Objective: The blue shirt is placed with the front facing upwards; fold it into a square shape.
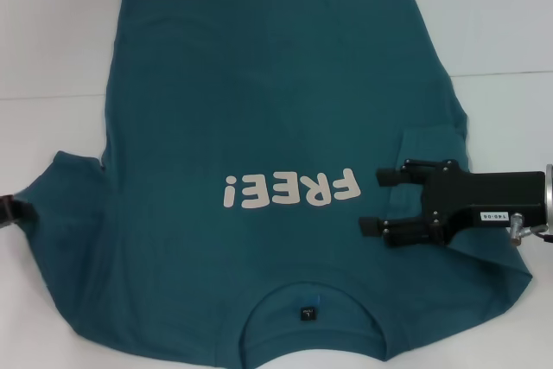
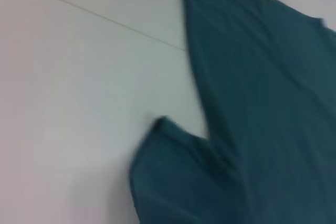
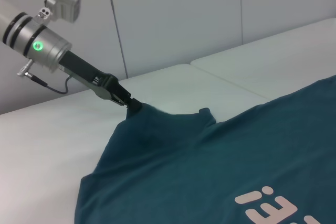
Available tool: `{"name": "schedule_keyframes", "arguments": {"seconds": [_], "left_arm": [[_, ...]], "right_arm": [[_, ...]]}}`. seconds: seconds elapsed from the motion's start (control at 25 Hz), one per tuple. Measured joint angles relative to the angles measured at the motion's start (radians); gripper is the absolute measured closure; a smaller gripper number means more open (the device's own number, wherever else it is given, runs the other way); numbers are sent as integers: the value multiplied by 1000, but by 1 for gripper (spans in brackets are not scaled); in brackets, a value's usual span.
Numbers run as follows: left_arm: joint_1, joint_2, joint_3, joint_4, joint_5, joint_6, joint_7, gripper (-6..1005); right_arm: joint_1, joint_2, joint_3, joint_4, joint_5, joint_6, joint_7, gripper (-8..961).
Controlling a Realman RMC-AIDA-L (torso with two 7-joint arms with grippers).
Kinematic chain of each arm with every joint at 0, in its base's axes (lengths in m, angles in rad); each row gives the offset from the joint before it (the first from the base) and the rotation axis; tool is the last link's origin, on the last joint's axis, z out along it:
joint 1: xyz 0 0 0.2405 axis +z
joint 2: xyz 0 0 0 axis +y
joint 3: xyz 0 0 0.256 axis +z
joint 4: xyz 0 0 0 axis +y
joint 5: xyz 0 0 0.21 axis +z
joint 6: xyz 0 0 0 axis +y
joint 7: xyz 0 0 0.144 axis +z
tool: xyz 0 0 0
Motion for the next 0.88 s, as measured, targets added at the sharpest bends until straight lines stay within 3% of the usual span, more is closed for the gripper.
{"name": "schedule_keyframes", "arguments": {"seconds": [0.44,0.88], "left_arm": [[-17,-37,14,25,-116,121,77,962],[-73,-53,138,-58,-142,101,76,960]], "right_arm": [[4,0,-19,2,0,21,0,25],[1,0,-26,1,0,33,-1,26]]}}
